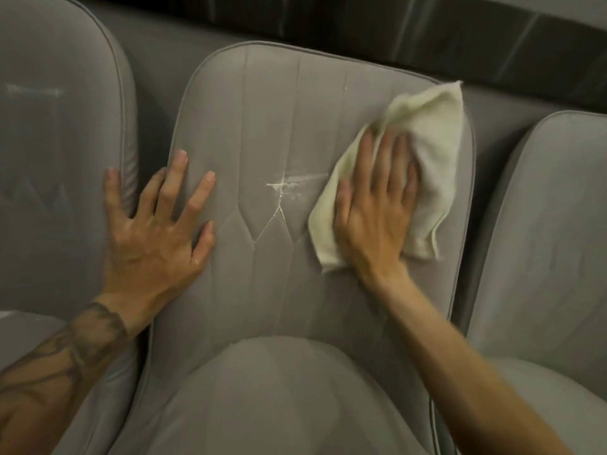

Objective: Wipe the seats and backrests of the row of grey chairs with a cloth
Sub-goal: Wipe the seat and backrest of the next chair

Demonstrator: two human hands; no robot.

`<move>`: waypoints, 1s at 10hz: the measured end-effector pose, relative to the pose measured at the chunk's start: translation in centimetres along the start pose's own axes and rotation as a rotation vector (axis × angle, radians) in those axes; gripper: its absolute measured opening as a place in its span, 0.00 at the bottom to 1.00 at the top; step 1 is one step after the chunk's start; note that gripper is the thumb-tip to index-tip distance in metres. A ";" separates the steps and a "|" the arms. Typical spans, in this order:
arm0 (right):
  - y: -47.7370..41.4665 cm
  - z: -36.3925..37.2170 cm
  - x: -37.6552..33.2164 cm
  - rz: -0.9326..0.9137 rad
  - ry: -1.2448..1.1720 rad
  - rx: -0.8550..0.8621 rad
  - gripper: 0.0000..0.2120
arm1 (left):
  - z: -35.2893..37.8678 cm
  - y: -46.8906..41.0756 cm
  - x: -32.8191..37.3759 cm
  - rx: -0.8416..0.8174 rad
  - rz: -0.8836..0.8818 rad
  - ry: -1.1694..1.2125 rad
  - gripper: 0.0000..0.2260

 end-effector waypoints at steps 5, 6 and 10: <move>9.3 2.2 -0.3 0.107 -0.171 -0.241 0.32 | -0.5 -0.1 0.2 -0.013 -0.002 -0.013 0.28; 15.4 0.5 -4.6 -0.324 -0.109 -0.110 0.40 | -0.7 -0.1 0.3 -0.014 -0.001 -0.017 0.28; 17.5 3.2 -2.0 0.060 -0.320 -0.345 0.31 | -0.4 -0.2 0.3 -0.013 -0.006 -0.028 0.29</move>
Point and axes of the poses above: each hand's wrist, its own y-axis away from the middle knuckle, its own z-axis out of the palm, x = y × z, the point moved 8 cm from there along -y, towards the middle knuckle, and after that the axes turned 2 degrees about y, right-handed, at the moved point
